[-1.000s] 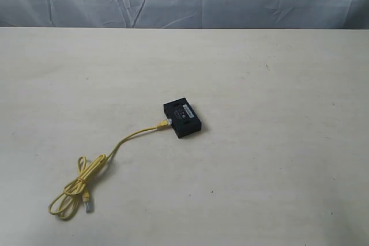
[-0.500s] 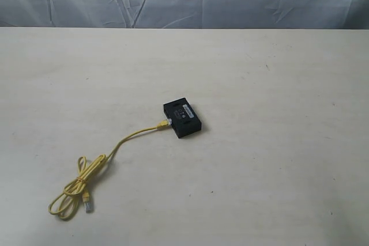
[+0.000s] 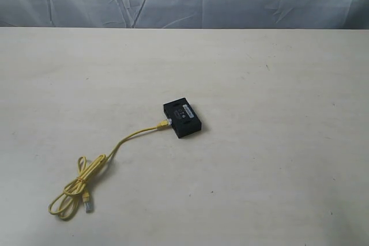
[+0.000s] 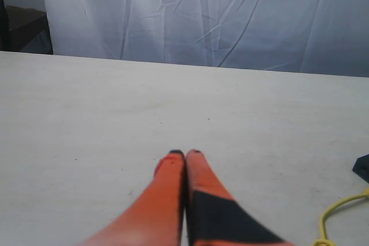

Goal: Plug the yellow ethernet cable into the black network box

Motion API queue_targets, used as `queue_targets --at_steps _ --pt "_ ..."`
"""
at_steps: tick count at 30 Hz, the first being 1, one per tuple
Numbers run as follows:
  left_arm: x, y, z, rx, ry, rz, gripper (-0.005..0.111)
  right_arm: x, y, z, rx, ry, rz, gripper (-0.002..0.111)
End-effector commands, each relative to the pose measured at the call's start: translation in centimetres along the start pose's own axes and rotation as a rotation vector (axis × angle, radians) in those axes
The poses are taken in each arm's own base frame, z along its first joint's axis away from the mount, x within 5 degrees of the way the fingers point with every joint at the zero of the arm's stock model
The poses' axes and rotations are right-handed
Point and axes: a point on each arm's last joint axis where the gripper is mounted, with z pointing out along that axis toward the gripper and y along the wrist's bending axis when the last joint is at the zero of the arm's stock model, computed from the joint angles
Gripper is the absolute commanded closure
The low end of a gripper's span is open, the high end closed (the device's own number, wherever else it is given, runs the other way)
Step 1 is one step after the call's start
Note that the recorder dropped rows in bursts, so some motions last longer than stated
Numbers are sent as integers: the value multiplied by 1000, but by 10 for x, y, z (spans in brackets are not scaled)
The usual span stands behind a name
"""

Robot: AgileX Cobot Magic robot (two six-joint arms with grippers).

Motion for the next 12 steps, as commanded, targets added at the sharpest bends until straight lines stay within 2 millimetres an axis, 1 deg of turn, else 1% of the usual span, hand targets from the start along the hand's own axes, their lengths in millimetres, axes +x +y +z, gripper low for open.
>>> queue_targets --at_steps 1,12 --pt "0 0 0 -2 -11 6 107 0 0 0 4 -13 -1 109" --pt "0 1 0 -7 -12 27 107 0 0 0 4 -13 -1 109"
